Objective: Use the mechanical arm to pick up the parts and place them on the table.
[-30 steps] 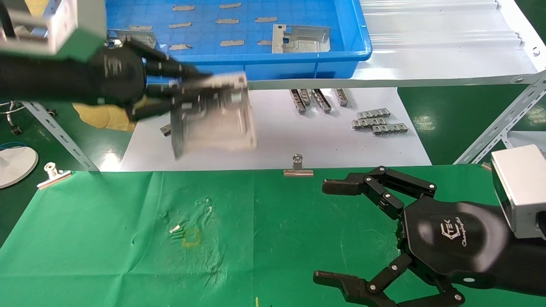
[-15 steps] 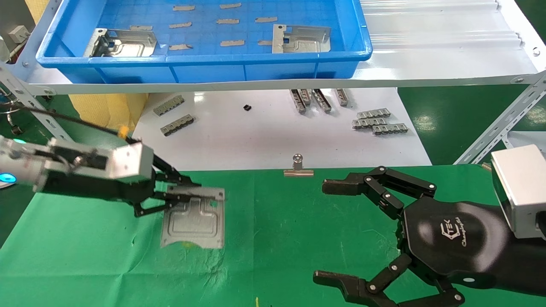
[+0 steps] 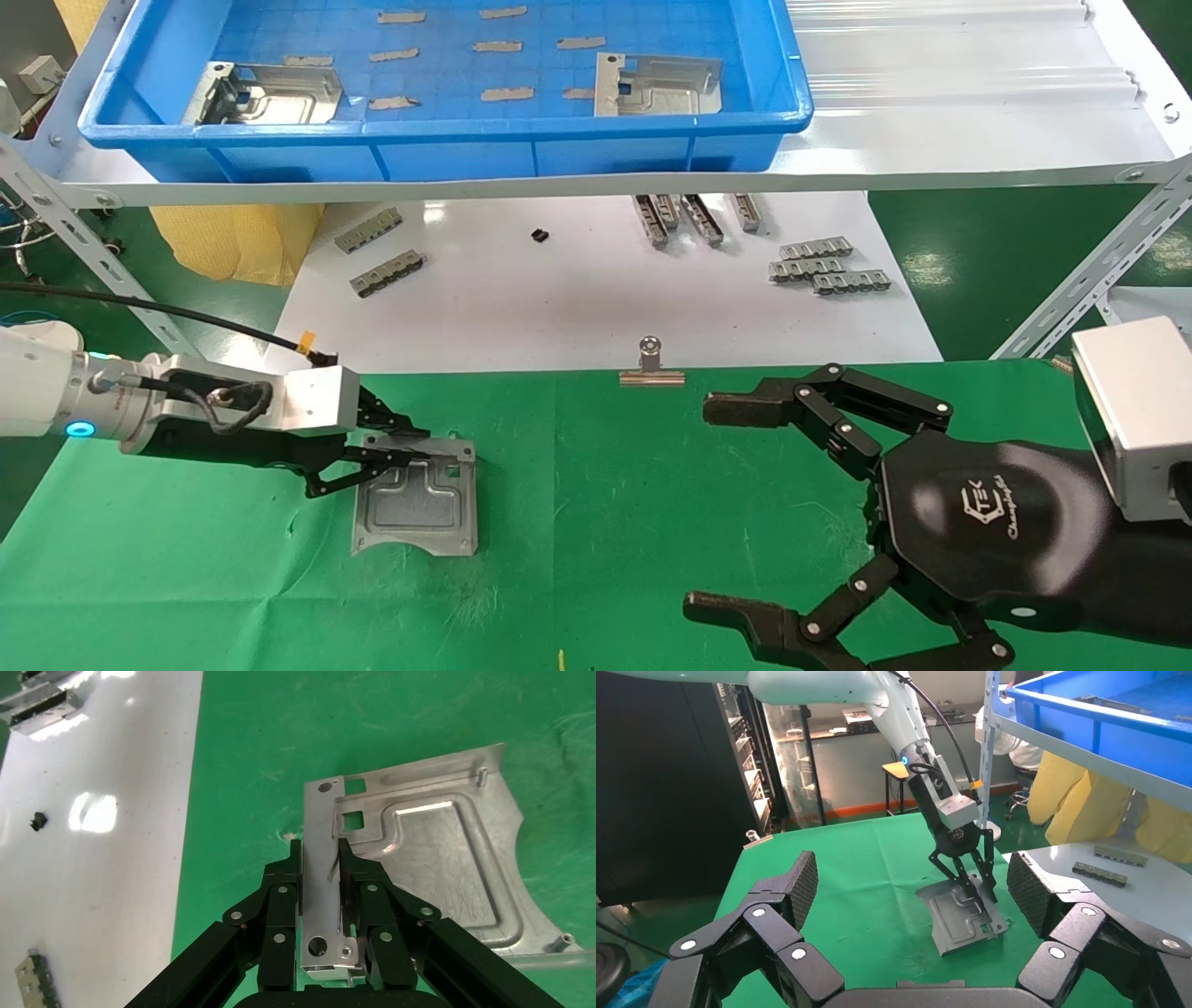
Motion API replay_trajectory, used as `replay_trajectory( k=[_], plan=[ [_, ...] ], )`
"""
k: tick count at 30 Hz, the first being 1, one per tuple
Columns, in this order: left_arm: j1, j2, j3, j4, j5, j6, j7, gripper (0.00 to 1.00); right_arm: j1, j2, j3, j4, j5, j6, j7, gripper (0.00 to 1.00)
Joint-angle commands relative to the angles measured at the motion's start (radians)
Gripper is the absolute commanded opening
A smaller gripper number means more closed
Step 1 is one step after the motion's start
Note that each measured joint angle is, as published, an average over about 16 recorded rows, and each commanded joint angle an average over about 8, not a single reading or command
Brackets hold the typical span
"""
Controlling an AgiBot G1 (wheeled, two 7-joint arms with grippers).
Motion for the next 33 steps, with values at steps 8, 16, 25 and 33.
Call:
replay_trajectory(
  k=[8,16,25,33],
  plan=[
    [-0.011,0.001,-0.020,0.045,-0.030,0.054,0.035,1.00,0.000,0.000,0.000,0.000,0.000,0.000,0.000,1.00],
    [0.006,-0.036,-0.079,0.109,-0.120,0.157,-0.050,1.00,0.000,0.000,0.000,0.000,0.000,0.000,0.000,1.00],
    [0.030,-0.049,-0.104,0.137,-0.155,0.167,-0.092,1.00,0.000,0.000,0.000,0.000,0.000,0.000,0.000,1.00],
    [0.062,-0.068,-0.125,0.065,-0.178,0.160,-0.125,1.00,0.000,0.000,0.000,0.000,0.000,0.000,0.000,1.00]
  ],
)
